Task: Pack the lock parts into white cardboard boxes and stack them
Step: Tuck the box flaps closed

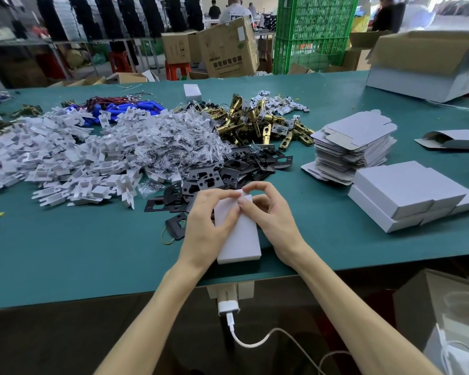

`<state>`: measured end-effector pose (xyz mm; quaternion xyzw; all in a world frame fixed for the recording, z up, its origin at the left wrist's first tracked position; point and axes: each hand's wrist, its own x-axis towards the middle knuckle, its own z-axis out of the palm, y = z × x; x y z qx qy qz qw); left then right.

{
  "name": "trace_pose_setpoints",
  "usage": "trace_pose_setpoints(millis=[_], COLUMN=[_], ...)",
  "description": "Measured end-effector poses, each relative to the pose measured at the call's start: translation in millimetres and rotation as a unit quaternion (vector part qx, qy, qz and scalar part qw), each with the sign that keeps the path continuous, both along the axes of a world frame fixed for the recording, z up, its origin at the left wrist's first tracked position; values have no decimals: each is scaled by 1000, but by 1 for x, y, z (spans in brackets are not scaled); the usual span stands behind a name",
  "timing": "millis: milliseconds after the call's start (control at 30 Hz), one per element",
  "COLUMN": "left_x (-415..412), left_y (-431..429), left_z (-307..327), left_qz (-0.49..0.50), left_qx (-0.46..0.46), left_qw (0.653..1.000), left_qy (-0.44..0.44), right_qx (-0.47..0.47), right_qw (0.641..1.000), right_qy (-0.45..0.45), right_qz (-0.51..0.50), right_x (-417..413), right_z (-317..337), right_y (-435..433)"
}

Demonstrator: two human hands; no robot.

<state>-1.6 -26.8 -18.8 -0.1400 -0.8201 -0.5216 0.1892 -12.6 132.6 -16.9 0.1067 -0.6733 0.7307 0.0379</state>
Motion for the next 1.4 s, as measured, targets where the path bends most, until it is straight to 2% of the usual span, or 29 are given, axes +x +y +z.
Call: trace_pose_setpoints(millis=[100, 333, 533, 667, 867, 1100, 1400], left_x=[-1, -11, -18, -20, -17, -16, -17], left_y=[1, 0, 4, 7, 0, 4, 2], left_z=[-1, 4, 10, 14, 15, 5, 1], left_qz=[0, 32, 36, 8, -31, -39, -54], left_qx=[19, -22, -40, 17, 60, 136, 166], left_qw=[1000, 999, 997, 996, 995, 985, 980], left_qy=[-20, -22, -55, -84, -78, -95, -90], right_qx=[7, 15, 24, 24, 19, 19, 12], right_qw=[1000, 1000, 999, 999, 1000, 1000, 1000], right_qy=[0, -10, -14, -16, -17, -15, -13], right_qz=[-6, -11, -17, -14, -17, -12, 0], right_x=[-1, -2, -3, -2, -1, 0, 2], right_z=[-1, -2, -1, -1, 1, 2, 4], right_y=[1, 0, 0, 0, 0, 1, -1])
